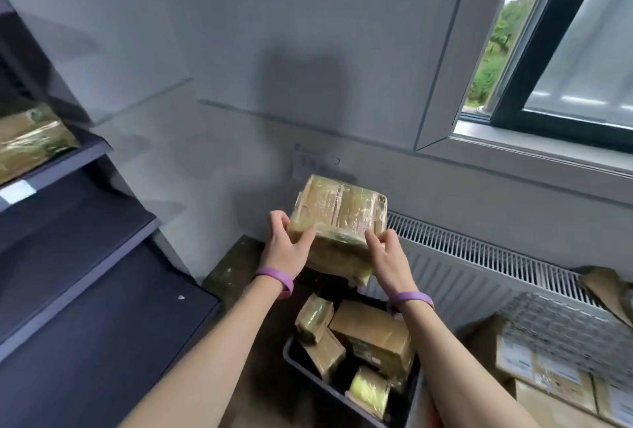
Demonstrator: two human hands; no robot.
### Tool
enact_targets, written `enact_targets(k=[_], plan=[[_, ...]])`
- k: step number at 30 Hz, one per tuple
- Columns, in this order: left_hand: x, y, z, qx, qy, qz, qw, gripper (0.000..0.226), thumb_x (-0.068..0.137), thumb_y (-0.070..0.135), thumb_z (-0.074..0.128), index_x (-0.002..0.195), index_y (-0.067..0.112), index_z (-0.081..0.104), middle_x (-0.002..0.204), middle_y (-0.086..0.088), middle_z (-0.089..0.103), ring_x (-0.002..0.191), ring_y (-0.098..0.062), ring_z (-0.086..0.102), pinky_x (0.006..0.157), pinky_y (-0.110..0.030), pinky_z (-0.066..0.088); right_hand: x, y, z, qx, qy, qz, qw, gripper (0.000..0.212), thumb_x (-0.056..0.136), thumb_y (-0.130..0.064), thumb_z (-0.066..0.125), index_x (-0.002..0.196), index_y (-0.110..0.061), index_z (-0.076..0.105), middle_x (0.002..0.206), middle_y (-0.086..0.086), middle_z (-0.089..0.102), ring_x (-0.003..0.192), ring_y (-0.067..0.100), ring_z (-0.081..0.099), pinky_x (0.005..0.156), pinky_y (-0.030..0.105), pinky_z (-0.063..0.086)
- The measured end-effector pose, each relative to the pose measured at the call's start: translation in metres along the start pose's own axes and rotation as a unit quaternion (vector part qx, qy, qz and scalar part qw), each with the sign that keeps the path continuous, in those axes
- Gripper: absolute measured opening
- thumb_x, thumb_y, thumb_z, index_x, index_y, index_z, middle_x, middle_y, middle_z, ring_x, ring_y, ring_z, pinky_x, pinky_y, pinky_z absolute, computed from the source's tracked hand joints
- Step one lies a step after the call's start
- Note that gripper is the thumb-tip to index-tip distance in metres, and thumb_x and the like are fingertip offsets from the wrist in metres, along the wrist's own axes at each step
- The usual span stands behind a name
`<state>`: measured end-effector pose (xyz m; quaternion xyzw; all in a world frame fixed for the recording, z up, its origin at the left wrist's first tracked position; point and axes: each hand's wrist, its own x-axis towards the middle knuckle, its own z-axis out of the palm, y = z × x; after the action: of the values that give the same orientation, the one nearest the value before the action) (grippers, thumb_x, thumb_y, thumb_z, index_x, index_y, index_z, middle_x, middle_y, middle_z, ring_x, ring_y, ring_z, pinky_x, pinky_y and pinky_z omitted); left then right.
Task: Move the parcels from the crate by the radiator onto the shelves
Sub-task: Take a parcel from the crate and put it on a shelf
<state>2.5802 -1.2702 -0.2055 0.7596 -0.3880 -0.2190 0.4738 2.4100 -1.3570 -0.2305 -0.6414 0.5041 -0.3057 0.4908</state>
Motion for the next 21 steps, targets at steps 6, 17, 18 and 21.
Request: enact_targets(k=[6,17,18,21], plan=[[0.002,-0.004,-0.016,0.028,0.005,-0.007,1.000,0.042,0.084,0.030,0.066,0.096,0.023,0.026,0.083,0.007,0.039,0.066,-0.008,0.045,0.054,-0.017,0.035,0.009,-0.013,0.000,0.002,0.026,-0.023,0.999,0.032,0.084,-0.023,0.069,0.100,-0.020,0.041,0.092,-0.001,0.055,0.074,0.005,0.059,0.058,0.018,0.042],[-0.011,-0.023,-0.018,0.046,-0.068,-0.022,0.996,0.084,0.071,0.000,0.072,0.137,0.027,0.027,0.124,0.000,0.053,0.111,-0.022,0.056,0.085,-0.027,0.049,0.009,-0.005,-0.008,-0.006,-0.012,-0.006,1.000,0.034,0.088,-0.038,0.066,0.109,-0.022,0.045,0.098,-0.008,0.062,0.086,0.002,0.059,0.068,0.019,0.042],[-0.012,-0.024,-0.018,0.050,-0.063,-0.023,0.996,0.079,0.071,0.001,0.073,0.129,0.032,0.029,0.115,0.001,0.055,0.103,-0.020,0.059,0.074,-0.021,0.048,0.008,-0.004,-0.009,0.009,-0.013,0.006,1.000,0.032,0.088,-0.043,0.064,0.104,-0.021,0.046,0.096,-0.005,0.062,0.083,0.003,0.059,0.067,0.021,0.042],[-0.017,-0.027,-0.013,0.055,-0.053,-0.032,0.997,0.072,0.075,0.010,0.074,0.122,0.036,0.026,0.113,0.007,0.054,0.108,-0.024,0.058,0.069,-0.018,0.047,0.004,-0.007,-0.009,0.083,-0.022,0.049,0.995,0.048,0.083,-0.068,0.052,0.096,-0.022,0.047,0.094,-0.002,0.060,0.085,0.012,0.059,0.076,0.032,0.049]])
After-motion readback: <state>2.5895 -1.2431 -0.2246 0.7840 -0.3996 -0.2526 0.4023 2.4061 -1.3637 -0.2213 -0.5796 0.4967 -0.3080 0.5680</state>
